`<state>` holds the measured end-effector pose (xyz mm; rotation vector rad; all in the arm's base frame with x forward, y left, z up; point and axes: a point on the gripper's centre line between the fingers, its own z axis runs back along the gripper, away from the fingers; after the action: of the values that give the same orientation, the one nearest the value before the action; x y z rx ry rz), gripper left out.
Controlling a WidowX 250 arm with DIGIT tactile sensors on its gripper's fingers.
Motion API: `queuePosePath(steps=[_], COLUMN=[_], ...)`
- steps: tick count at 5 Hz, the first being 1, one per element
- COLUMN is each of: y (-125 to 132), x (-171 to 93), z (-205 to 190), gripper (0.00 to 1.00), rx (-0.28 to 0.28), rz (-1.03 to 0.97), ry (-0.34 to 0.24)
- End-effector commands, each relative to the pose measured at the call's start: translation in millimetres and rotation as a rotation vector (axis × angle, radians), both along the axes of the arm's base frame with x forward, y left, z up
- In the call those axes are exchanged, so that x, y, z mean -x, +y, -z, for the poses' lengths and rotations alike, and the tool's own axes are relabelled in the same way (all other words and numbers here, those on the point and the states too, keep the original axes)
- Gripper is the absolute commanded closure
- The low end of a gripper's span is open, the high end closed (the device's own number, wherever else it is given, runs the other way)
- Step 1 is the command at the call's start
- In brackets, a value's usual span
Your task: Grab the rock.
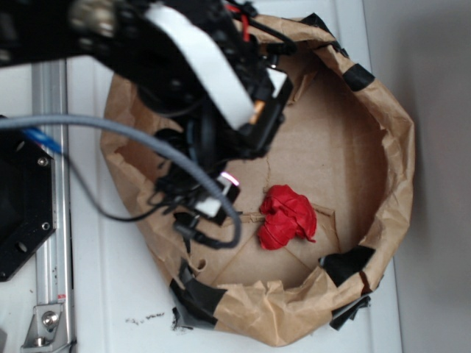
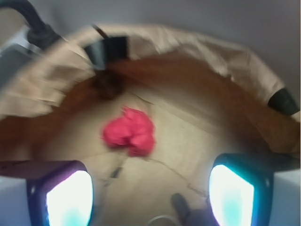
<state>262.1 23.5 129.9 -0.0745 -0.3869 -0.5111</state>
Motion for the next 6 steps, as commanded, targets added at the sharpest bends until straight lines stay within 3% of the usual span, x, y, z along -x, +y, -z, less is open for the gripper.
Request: queuePosePath(steps=[1, 2, 3, 4, 5, 6], y=[-17, -47, -73, -95, -107, -116], x=[-43, -50, -47, -45, -46, -50], z=[14, 22, 29, 47, 52, 59], gripper=[0.00, 0.00, 0.00, 0.00, 0.00, 0.00], rx=[-0.066, 0.008, 0.043, 0.038, 0.083, 0.082], rz=[0.092, 0.167, 0.244, 0.282, 0.265, 0.258], ry=[-0.028, -0.002, 0.016, 0.035, 0.043, 0.029])
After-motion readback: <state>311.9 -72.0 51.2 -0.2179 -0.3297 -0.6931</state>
